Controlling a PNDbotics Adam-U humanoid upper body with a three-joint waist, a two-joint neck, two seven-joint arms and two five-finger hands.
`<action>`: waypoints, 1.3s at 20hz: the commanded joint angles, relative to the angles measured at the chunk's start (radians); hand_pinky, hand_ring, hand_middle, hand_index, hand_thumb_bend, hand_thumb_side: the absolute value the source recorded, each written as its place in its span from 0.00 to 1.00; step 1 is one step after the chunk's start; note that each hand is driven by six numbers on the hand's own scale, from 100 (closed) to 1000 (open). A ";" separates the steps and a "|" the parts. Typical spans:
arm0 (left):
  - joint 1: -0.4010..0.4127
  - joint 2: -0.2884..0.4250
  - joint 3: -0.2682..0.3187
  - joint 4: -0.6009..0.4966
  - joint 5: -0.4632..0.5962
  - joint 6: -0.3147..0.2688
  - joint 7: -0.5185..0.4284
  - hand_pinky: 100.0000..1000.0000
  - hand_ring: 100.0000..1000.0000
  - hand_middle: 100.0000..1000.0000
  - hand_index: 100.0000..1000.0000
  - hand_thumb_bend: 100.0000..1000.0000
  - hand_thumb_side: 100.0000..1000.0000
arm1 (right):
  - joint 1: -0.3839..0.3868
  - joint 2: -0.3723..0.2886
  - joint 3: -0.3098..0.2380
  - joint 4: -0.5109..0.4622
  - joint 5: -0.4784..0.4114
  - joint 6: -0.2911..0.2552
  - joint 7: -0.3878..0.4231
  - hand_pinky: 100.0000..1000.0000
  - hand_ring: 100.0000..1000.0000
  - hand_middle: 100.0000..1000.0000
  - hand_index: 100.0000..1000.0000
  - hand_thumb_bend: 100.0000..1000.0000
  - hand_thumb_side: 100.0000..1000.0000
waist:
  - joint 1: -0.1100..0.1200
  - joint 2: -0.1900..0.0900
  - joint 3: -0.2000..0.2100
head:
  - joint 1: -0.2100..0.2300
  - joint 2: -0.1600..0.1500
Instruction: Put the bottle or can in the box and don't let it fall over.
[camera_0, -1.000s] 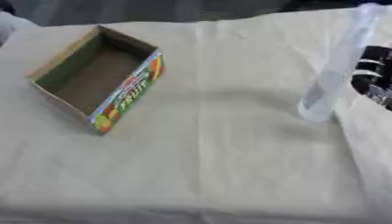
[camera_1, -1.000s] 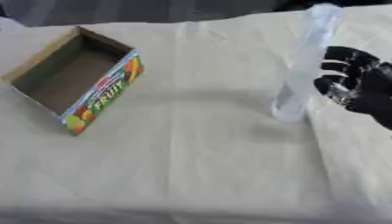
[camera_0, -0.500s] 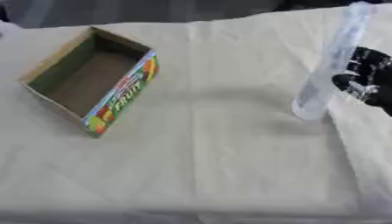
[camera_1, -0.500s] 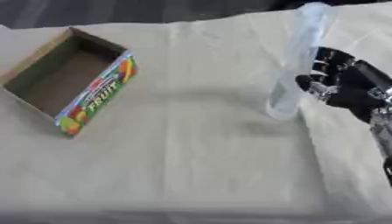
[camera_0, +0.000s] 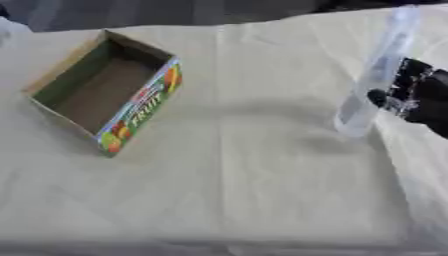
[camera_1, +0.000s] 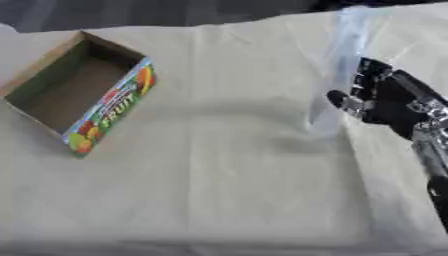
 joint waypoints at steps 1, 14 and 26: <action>-0.010 0.016 0.005 -0.019 0.003 0.000 -0.004 0.80 0.78 0.71 0.84 0.71 0.57 | -0.018 -0.006 0.002 -0.001 -0.004 0.008 0.003 0.83 0.86 0.82 0.83 0.28 0.00 | -0.001 -0.011 0.002 | 0.004 0.006; -0.009 0.008 0.003 -0.020 0.003 0.000 -0.007 0.80 0.78 0.72 0.84 0.71 0.57 | -0.059 0.028 0.015 0.051 0.031 0.007 -0.016 0.83 0.86 0.83 0.83 0.28 0.00 | 0.002 -0.007 0.006 | 0.007 0.000; -0.012 0.003 0.003 -0.022 0.004 0.000 -0.008 0.80 0.78 0.72 0.83 0.70 0.57 | -0.100 0.059 0.031 0.109 0.041 0.007 -0.009 0.85 0.86 0.82 0.82 0.28 0.00 | 0.004 0.004 0.016 | 0.006 -0.010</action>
